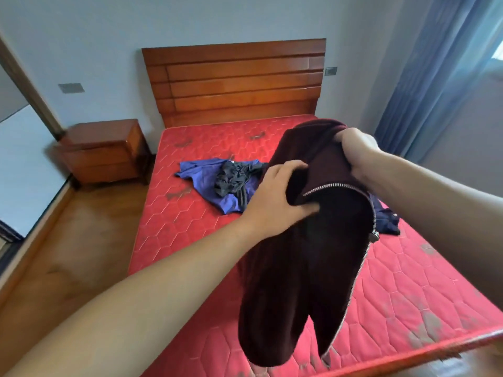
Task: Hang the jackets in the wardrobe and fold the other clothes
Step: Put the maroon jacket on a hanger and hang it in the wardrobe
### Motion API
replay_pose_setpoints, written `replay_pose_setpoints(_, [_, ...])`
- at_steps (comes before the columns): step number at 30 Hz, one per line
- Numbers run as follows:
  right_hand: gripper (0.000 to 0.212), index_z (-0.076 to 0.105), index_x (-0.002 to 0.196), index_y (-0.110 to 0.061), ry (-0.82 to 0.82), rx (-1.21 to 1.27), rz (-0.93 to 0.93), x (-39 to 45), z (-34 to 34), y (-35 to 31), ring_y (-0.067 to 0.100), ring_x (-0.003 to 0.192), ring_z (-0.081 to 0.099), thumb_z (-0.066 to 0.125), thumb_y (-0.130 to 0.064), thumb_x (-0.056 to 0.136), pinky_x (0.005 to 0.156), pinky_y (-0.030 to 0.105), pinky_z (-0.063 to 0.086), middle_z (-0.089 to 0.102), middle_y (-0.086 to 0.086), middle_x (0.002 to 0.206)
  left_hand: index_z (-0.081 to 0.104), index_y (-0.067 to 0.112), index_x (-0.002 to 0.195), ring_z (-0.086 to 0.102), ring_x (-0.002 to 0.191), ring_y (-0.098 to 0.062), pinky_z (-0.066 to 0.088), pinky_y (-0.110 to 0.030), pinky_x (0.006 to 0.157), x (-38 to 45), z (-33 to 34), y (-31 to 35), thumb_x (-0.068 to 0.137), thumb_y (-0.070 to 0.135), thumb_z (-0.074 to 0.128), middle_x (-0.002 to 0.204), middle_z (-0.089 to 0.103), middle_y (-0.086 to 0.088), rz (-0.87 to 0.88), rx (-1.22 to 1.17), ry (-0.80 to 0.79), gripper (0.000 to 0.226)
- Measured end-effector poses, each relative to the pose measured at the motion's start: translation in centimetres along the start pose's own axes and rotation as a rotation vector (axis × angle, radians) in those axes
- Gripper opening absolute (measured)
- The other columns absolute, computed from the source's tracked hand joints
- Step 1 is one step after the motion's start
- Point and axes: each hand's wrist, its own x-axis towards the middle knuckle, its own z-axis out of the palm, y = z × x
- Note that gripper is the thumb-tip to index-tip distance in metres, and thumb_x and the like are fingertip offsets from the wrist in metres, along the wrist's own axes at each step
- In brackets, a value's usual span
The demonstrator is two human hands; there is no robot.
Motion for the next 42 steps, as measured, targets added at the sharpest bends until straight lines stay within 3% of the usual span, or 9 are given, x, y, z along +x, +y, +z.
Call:
replay_pose_setpoints(3, [0.024,0.063,0.105,-0.008,-0.047,-0.067,0.010,-0.1,-0.1,-0.6,0.027,0.079,0.066,0.058,-0.010,0.081,0.079,0.039,0.057,0.066,0.011,0.086,0.070,0.015,0.092,0.057,0.105,-0.023,0.045,-0.034,0.093,1.9,0.2,1.7,0.080,0.041,0.055,0.113,0.059,-0.005,-0.020,0.058,0.163,0.033])
replay_pose_setpoints(8, [0.034,0.059,0.113,-0.021,0.010,-0.212,-0.313,-0.6,-2.4,2.2,0.012,0.095,0.058,0.065,-0.038,0.085,0.082,0.025,0.046,0.060,-0.002,0.105,0.035,0.017,0.050,0.032,0.053,-0.020,0.023,-0.035,0.055,5.2,-2.0,4.7,0.090,0.025,0.048,0.051,0.038,0.002,-0.151,0.028,0.129,0.042])
replay_pose_setpoints(12, [0.067,0.048,0.130,-0.026,0.013,-0.449,-0.750,-5.9,-2.0,8.0,0.001,0.121,0.041,0.066,-0.058,0.074,0.103,0.018,0.032,0.045,-0.011,0.128,0.033,0.015,0.051,0.030,0.051,-0.021,0.025,-0.033,0.049,7.2,-2.7,5.8,0.080,0.008,0.050,0.050,0.034,0.000,-0.294,0.038,0.124,0.035])
replay_pose_setpoints(18, [0.019,0.065,0.079,-0.005,-0.107,-0.630,-0.303,-2.6,-4.1,12.9,0.015,0.070,0.063,0.068,-0.024,0.082,0.068,0.038,0.051,0.066,-0.002,0.070,0.037,0.011,0.056,0.031,0.053,-0.020,0.023,-0.034,0.051,7.5,-4.5,6.3,0.075,0.000,0.044,0.054,0.032,-0.003,-0.309,0.068,0.068,0.023])
replay_pose_setpoints(23, [0.023,0.071,0.077,0.000,-0.123,-0.354,-0.206,-0.8,-6.9,6.8,0.018,0.064,0.056,0.074,-0.022,0.083,0.063,0.029,0.046,0.064,0.006,0.068,0.070,0.012,0.067,0.047,0.052,-0.015,0.034,-0.024,0.050,7.1,-9.4,4.4,0.088,0.017,0.065,0.053,0.051,0.007,-0.294,0.099,0.000,0.022])
replay_pose_setpoints(28, [0.067,0.074,0.079,-0.006,-0.052,-0.350,-0.359,-1.2,-5.8,-1.4,0.021,0.069,0.059,0.081,-0.066,0.050,0.070,0.040,0.051,0.067,0.009,0.074,0.077,0.020,0.083,0.054,0.049,0.001,0.040,-0.013,0.049,5.6,-14.2,4.9,0.089,0.034,0.068,0.053,0.061,0.018,-0.252,-0.018,0.036,0.017])
replay_pose_setpoints(33, [0.036,0.074,0.080,-0.012,-0.067,-0.451,-0.536,-3.4,-3.8,-8.0,0.006,0.049,0.059,0.080,-0.047,0.072,0.049,0.016,0.047,0.065,-0.007,0.057,0.065,0.022,0.057,0.051,0.039,-0.004,0.040,-0.017,0.047,3.5,-18.8,6.5,0.087,0.050,0.065,0.045,0.052,0.010,-0.324,0.018,0.005,0.041])
replay_pose_setpoints(36, [0.034,0.069,0.073,-0.013,-0.138,-0.458,-0.583,-4.7,-2.3,-10.9,-0.002,0.035,0.053,0.079,-0.046,0.074,0.036,0.009,0.038,0.058,-0.014,0.041,0.067,0.012,0.069,0.059,0.043,-0.005,0.042,-0.014,0.045,2.3,-20.4,7.0,0.092,0.044,0.060,0.053,0.062,0.006,-0.376,-0.046,-0.121,0.040])
replay_pose_setpoints(42, [0.034,0.073,0.086,-0.025,-0.144,-0.570,-0.763,-3.5,0.4,-12.3,0.006,0.072,0.065,0.079,-0.054,0.070,0.069,0.023,0.052,0.071,-0.010,0.080,0.066,0.002,0.108,0.072,0.089,-0.018,0.057,-0.025,0.074,1.0,-20.1,6.8,0.093,0.031,0.050,0.100,0.073,-0.009,-0.352,-0.679,-0.223,0.037])
